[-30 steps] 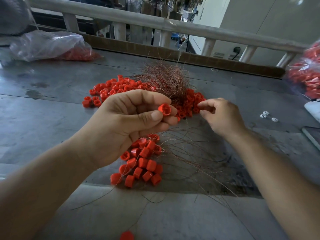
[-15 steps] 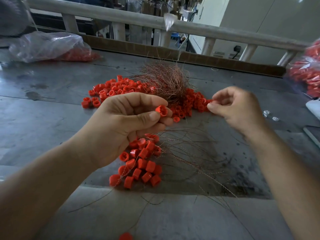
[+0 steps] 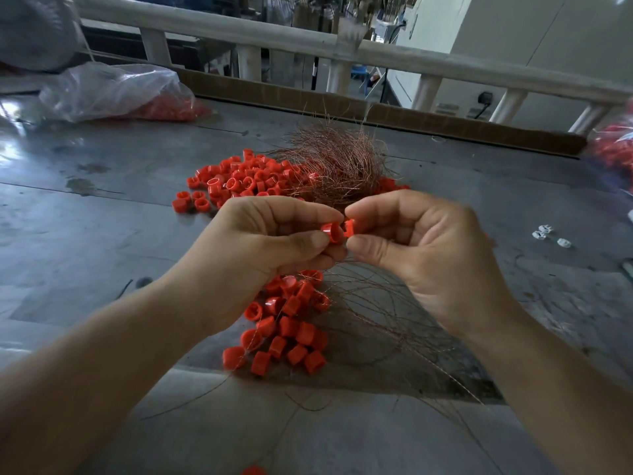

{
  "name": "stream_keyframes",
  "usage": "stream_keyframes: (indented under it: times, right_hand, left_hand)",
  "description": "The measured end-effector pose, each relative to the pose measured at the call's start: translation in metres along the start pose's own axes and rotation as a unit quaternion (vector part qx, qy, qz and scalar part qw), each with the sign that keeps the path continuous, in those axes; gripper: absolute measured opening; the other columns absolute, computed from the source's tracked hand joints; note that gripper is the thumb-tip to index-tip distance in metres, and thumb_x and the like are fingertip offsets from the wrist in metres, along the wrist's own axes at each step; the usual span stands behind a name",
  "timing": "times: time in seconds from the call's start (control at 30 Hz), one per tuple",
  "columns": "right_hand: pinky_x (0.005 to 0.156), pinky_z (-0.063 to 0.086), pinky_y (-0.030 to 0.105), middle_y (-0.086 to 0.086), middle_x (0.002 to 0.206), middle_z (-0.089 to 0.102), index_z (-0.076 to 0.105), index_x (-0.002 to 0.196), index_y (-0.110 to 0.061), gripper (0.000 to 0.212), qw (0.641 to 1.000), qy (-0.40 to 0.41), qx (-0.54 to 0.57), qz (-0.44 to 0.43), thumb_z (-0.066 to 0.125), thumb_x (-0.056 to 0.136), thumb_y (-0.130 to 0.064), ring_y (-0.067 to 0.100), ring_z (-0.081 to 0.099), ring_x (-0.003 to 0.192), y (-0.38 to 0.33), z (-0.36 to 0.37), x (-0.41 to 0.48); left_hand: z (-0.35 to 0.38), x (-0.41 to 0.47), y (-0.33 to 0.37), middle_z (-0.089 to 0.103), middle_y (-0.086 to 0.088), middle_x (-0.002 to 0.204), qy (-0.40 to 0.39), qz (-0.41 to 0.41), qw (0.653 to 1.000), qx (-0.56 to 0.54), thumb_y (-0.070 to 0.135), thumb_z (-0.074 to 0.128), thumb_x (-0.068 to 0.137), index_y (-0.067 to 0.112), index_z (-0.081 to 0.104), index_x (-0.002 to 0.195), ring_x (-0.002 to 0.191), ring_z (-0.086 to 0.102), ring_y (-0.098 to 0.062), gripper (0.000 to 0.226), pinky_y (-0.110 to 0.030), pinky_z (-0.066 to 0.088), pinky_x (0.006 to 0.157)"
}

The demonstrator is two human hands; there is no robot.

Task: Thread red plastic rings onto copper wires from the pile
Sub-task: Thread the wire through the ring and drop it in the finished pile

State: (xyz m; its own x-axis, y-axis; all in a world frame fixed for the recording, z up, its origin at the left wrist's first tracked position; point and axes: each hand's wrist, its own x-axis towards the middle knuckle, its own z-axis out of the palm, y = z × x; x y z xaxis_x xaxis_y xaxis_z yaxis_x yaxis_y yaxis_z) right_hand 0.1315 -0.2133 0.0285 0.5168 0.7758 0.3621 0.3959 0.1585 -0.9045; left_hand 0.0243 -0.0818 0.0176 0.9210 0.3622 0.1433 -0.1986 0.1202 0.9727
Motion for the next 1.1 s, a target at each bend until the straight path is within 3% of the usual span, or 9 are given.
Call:
stream_keyframes:
  times: [0.13,0.3,0.67,1.1]
  right_hand:
    - [0.067,0.052,0.017,-0.005,0.075,0.07,0.068,0.08,-0.022,0.019,0.999,-0.005,-0.032,-0.012,0.07,0.062,-0.017,0.01,0.067,0.071,0.0026,0.0016,-0.0016]
    - [0.068,0.052,0.017,-0.005,0.077,0.07,0.068,0.084,-0.021,0.025,0.998,-0.004,-0.06,-0.025,0.072,0.067,-0.003,0.008,0.067,0.072,0.0053,0.0022,-0.0025]
    - [0.068,0.053,0.019,-0.003,0.08,0.07,0.068,0.085,-0.016,0.02,0.998,-0.001,-0.054,-0.033,0.072,0.068,-0.006,0.009,0.068,0.073,0.0043,0.0021,-0.0025]
    - [0.068,0.053,0.015,-0.01,0.084,0.067,0.067,0.093,-0.02,0.026,0.982,0.05,-0.167,-0.074,0.074,0.069,-0.014,0.002,0.066,0.076,0.0074,0.004,-0.0062]
  left_hand:
    - [0.0016,-0.0002,-0.0001,0.073,-0.006,0.073,-0.003,-0.003,1.0,0.004,0.012,0.064,0.055,0.018,0.076,0.077,0.07,0.071,-0.015,0.026,-0.018,0.054,0.06]
    - [0.0027,-0.0003,-0.0014,0.071,-0.009,0.071,0.009,-0.005,1.0,0.01,0.01,0.065,0.055,0.016,0.074,0.074,0.066,0.07,-0.016,0.021,-0.018,0.054,0.058]
    - [0.0058,0.0005,0.0004,0.071,-0.008,0.067,0.016,-0.003,0.999,0.031,0.01,0.064,0.055,0.016,0.074,0.07,0.064,0.07,-0.015,0.019,-0.018,0.054,0.057]
    - [0.0063,0.0004,-0.0031,0.071,-0.008,0.069,0.018,0.009,0.998,0.054,0.009,0.063,0.056,0.013,0.072,0.072,0.065,0.07,-0.017,0.019,-0.019,0.054,0.058]
